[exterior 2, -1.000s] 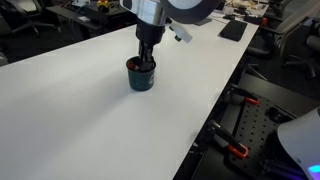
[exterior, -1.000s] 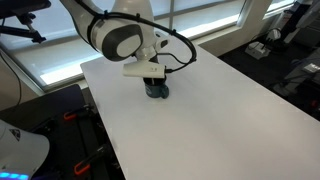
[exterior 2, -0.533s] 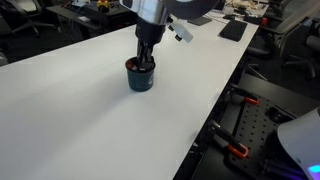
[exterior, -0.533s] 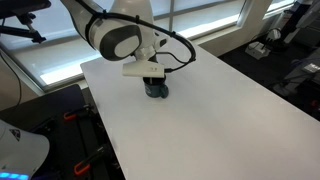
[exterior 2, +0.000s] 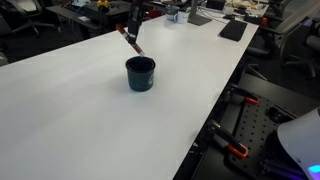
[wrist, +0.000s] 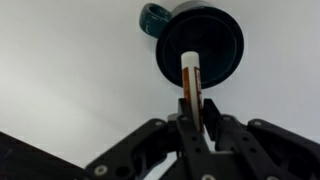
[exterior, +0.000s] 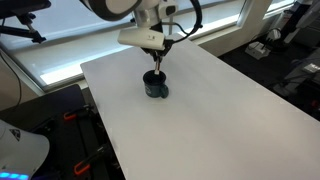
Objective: Remove the marker from the cup and put it on the table
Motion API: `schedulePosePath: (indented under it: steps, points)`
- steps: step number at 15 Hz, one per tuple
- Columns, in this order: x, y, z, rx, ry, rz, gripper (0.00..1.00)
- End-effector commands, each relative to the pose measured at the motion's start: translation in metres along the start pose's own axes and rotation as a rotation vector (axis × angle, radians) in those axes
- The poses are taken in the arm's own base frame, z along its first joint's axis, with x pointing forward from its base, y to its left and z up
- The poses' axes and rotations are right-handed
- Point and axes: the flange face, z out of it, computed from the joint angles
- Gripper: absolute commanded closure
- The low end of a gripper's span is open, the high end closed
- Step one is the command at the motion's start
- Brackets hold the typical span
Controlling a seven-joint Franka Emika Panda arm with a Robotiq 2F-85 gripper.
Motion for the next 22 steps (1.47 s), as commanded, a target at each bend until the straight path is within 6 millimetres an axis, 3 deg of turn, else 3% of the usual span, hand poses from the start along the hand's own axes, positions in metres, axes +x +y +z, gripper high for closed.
schedulePosePath:
  steps: [1,3,5,8,13,17,18,22]
  points:
    - [0.016,0.042,-0.047,-0.059,-0.062,0.19,0.95]
    - [0.015,0.076,-0.046,-0.112,-0.116,0.284,0.95]
    - [0.008,0.112,-0.032,-0.16,-0.178,0.377,0.95]
    - [-0.015,0.148,0.019,-0.171,-0.308,0.493,0.95]
    - [-0.04,0.153,0.114,-0.029,-0.547,0.613,0.95]
    - [-0.045,0.147,0.154,0.114,-0.74,0.702,0.95]
    - [-0.046,0.146,0.159,0.146,-0.786,0.725,0.65]
    - [-0.039,0.15,0.169,0.164,-0.884,0.847,0.33]
